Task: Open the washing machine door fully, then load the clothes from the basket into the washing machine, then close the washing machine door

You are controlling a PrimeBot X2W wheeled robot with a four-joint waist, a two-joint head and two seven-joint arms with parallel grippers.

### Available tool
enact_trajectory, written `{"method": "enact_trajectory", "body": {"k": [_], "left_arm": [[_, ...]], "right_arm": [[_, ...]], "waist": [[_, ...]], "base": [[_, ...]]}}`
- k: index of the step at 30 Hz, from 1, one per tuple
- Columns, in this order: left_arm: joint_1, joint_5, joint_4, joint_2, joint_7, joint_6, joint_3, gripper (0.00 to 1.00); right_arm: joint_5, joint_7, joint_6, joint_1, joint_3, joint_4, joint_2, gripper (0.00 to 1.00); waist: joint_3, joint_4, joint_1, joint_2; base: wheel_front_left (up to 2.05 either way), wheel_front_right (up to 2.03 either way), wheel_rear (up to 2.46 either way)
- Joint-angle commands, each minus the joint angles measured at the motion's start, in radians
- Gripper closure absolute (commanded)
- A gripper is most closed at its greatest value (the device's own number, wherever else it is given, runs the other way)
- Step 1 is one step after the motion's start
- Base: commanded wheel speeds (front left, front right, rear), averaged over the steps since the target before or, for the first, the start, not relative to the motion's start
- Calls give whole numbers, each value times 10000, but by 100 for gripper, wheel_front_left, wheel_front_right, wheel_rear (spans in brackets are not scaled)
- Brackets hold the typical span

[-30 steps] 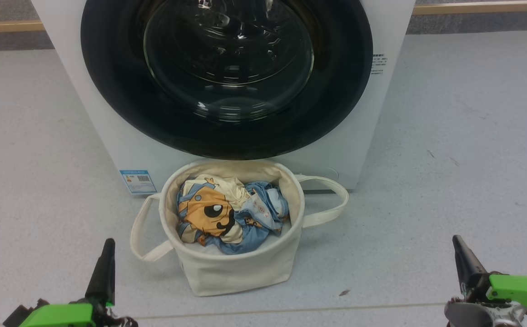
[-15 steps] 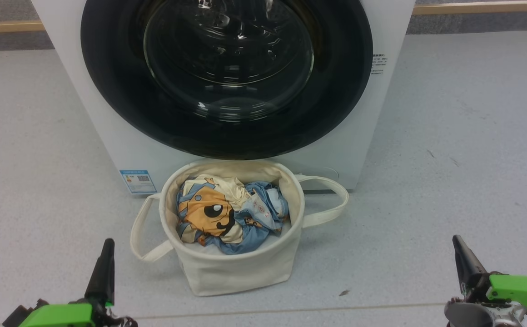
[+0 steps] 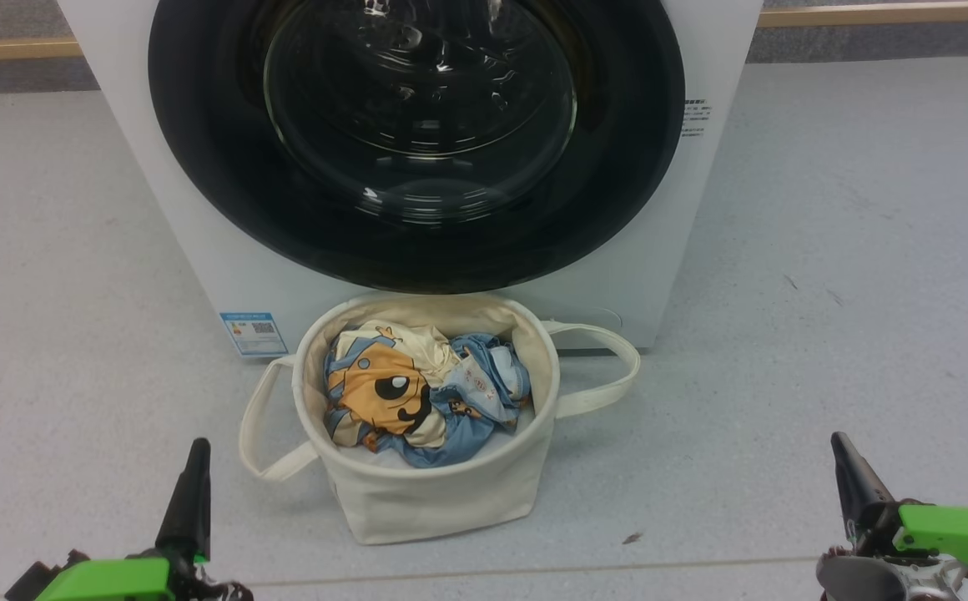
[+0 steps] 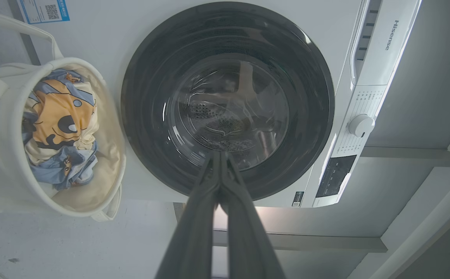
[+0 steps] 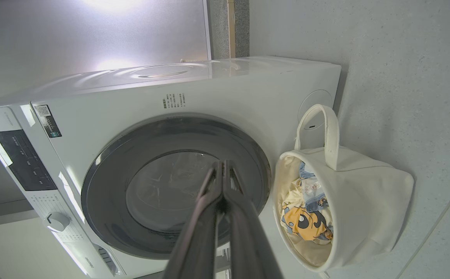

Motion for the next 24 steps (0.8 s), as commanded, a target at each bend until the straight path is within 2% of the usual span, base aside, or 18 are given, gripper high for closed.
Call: {"method": "enact_trajectory", "body": {"k": [1,24], "left_arm": [[-453,86,-260,66,54,-67,349,100],[-454,101,-260,54,68,-67,367,100]], "right_arm": [[-38,81,2,-486,187,-303,-84,100],[-40,82,2,-486,184,-303,-82,100]], "waist": [[0,0,0,0],[0,0,0,0]], "base": [[0,0,0],[0,0,0]]}}
